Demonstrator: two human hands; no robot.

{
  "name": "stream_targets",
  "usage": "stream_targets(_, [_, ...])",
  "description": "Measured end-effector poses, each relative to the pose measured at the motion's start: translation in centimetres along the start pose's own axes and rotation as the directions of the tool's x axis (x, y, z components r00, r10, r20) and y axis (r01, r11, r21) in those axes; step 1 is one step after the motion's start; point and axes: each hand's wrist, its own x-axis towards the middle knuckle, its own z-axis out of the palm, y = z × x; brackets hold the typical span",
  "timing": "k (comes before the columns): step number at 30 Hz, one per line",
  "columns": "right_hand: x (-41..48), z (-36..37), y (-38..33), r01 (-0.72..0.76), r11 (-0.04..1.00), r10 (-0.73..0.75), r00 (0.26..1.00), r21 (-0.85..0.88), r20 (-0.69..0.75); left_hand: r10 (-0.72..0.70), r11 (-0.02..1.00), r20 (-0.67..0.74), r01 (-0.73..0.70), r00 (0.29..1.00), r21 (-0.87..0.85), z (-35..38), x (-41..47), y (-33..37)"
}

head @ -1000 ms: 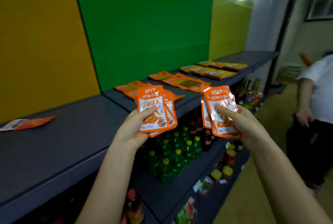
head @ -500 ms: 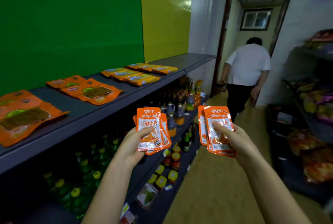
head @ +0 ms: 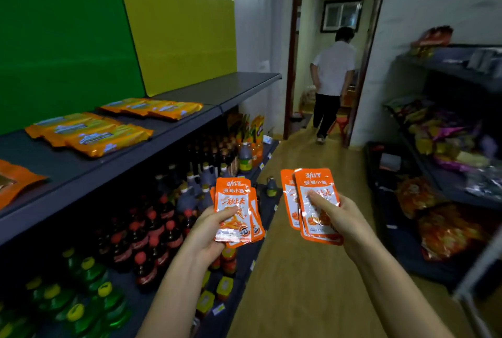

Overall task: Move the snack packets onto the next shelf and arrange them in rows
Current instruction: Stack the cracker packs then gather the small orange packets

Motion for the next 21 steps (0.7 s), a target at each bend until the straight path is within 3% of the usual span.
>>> stream_targets(9, [15.7,0.6,-3.8,0.07,0.998,-0.07,0.997,-0.01,0.016,0.033,0.999,0.008,-0.033,0.999,0.0,5.7,14.4,4.6])
stream_targets(21, [32.8,4.8,-4.3,0.048,0.999,-0.05,0.967,0.017,0.248,0.112,0.992,-0.115,-0.119,0.987,-0.051,10.2,27.6,6.6])
